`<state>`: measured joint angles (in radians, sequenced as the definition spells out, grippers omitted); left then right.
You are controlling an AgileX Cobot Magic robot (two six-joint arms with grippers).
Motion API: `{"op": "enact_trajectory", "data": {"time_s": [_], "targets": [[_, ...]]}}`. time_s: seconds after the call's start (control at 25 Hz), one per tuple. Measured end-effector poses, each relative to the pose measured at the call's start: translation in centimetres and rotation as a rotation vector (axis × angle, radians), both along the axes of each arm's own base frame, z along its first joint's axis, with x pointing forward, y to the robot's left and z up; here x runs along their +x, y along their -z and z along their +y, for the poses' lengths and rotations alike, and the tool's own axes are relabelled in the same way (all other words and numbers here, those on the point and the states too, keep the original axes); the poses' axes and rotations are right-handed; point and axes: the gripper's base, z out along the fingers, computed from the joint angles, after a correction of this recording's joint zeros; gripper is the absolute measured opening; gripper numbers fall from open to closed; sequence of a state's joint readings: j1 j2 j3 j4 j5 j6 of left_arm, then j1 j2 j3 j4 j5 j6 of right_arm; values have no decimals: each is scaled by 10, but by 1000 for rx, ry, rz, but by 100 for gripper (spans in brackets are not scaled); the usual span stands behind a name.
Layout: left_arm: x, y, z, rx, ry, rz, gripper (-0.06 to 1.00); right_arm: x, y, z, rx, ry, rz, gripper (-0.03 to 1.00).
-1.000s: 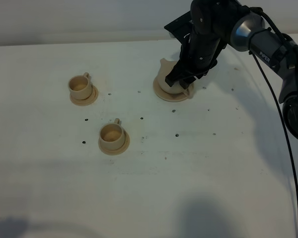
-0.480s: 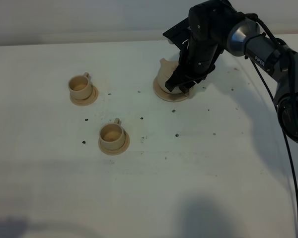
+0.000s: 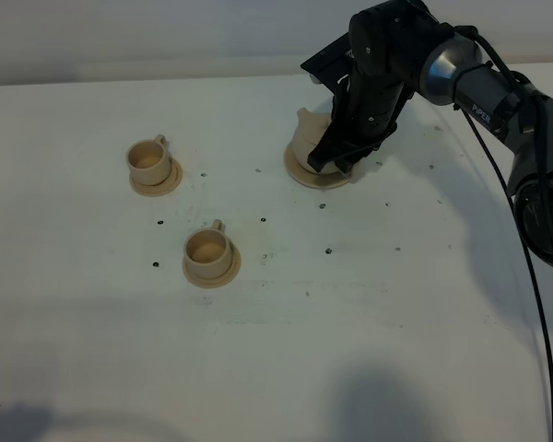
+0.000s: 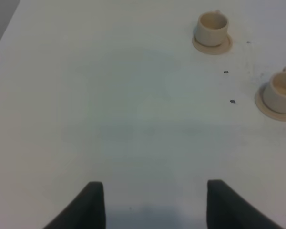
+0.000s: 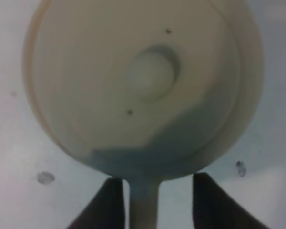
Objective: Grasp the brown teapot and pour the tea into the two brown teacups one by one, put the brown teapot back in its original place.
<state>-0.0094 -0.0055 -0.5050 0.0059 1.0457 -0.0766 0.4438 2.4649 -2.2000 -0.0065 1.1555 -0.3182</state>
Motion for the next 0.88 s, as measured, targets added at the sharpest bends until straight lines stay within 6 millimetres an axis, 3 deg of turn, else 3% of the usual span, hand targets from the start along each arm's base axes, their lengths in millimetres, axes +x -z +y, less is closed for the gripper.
{"op": "enact_trajectory", "data": {"time_s": [0.44, 0.88], "targets": [[0, 0, 0, 0, 0, 0, 47, 0, 5, 0, -6, -15, 19, 14], [0, 0, 0, -5, 3, 0, 47, 1, 2, 1, -9, -21, 22, 12]]}}
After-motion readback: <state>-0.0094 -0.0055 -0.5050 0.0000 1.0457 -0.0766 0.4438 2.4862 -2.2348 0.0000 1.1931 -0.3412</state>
